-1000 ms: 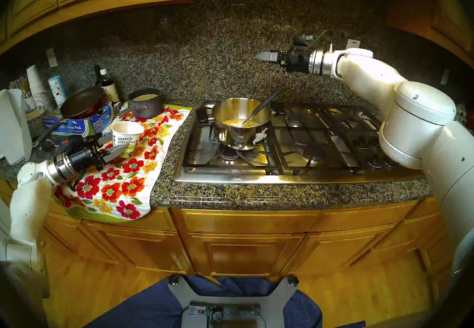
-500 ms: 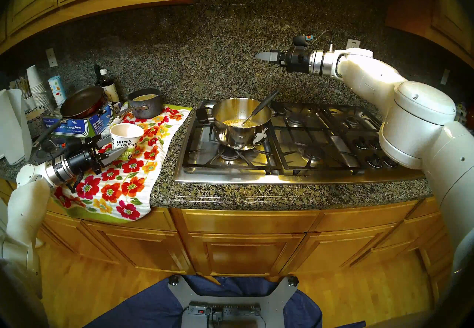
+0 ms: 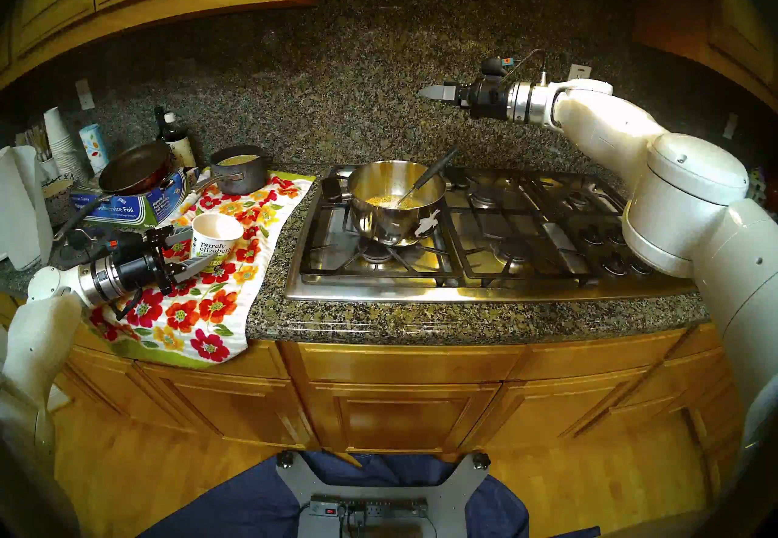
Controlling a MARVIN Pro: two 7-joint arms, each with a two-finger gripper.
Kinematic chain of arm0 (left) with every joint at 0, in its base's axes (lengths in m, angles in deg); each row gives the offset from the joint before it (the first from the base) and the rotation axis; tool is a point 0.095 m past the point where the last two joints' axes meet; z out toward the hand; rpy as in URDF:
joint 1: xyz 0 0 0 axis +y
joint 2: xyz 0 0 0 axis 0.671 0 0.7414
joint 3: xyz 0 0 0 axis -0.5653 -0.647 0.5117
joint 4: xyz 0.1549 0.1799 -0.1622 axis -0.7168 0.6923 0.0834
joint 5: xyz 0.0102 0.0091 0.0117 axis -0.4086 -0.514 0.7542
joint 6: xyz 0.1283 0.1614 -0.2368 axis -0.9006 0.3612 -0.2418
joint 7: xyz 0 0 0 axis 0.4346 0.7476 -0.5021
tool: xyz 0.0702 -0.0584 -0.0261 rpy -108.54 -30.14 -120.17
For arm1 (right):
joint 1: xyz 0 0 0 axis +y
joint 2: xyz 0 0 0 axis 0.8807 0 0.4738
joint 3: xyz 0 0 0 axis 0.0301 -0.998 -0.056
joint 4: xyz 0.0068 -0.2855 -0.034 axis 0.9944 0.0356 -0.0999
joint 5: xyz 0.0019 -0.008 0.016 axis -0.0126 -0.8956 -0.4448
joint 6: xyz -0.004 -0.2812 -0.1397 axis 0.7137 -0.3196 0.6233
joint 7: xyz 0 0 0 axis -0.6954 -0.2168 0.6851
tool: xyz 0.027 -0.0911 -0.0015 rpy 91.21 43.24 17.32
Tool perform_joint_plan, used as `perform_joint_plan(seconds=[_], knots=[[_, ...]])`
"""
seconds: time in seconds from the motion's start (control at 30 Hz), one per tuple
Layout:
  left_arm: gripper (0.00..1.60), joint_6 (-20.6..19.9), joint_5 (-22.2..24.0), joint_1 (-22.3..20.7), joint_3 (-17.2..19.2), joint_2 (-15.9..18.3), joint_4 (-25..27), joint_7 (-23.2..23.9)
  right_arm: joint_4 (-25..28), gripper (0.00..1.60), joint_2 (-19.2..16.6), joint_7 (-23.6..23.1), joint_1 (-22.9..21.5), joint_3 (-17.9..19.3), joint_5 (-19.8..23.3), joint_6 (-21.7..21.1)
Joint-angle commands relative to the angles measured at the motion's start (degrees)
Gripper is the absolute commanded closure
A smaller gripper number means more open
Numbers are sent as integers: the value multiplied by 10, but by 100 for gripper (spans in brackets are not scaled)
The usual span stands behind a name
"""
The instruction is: Pour oats into pot and stir with a spoon
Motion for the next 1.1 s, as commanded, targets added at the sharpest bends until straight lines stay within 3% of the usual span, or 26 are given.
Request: perform_joint_plan(seconds=[0.0, 0.17, 0.63, 1.07], knots=[[31, 37, 1, 24, -30, 22, 12, 47, 1, 0, -1, 0, -25, 6, 4, -1], [22, 56, 7, 39, -49, 43, 24, 24, 1, 0, -1, 0, -25, 6, 4, -1], [24, 110, 29, 63, -104, 100, 19, -32, 1, 0, -1, 0, -25, 6, 4, 0], [24, 111, 76, 60, -151, 127, 14, -58, 1, 0, -1, 0, -25, 6, 4, 0]])
